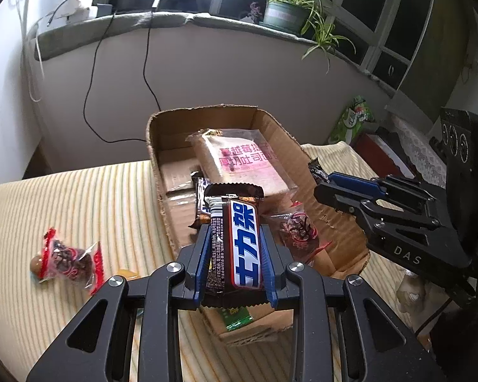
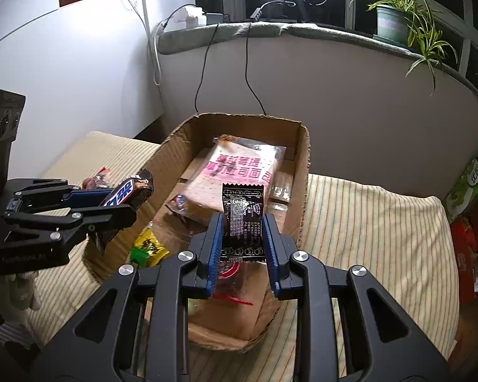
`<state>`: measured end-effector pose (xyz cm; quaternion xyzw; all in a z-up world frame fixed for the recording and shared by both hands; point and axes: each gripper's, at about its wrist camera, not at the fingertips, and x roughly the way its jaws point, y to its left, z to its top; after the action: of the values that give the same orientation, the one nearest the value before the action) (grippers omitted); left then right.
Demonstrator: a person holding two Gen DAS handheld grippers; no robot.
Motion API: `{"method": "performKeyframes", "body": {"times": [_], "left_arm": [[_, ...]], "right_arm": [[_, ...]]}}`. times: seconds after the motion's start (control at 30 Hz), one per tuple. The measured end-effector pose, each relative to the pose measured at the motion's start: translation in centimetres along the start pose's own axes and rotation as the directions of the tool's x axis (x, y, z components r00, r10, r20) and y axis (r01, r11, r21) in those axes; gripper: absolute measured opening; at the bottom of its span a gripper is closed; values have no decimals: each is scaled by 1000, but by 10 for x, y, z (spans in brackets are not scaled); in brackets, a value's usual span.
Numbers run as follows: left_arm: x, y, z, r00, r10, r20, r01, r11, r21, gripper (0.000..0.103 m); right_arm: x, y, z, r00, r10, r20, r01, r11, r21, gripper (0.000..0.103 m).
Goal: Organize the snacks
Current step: 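Carry both snacks into the box and open both tools, then move both tools back to the red-wrapped chocolates and egg candies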
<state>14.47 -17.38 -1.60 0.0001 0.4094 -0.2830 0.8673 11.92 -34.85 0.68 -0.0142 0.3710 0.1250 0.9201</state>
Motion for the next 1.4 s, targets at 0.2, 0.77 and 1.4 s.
{"method": "performKeyframes", "body": {"times": [0.2, 0.77, 1.4], "left_arm": [[5, -8, 0, 1000, 17, -6, -17, 999, 29, 27], [4, -14, -1, 1000, 30, -3, -29, 999, 44, 27], [-11, -16, -3, 998, 61, 27, -62, 996, 59, 61]], "right_arm": [[8, -3, -1, 1000, -11, -12, 11, 1000, 3, 26], [14, -3, -3, 999, -25, -27, 25, 1000, -5, 26], [-5, -1, 1, 998, -61, 17, 61, 998, 6, 86]]}}
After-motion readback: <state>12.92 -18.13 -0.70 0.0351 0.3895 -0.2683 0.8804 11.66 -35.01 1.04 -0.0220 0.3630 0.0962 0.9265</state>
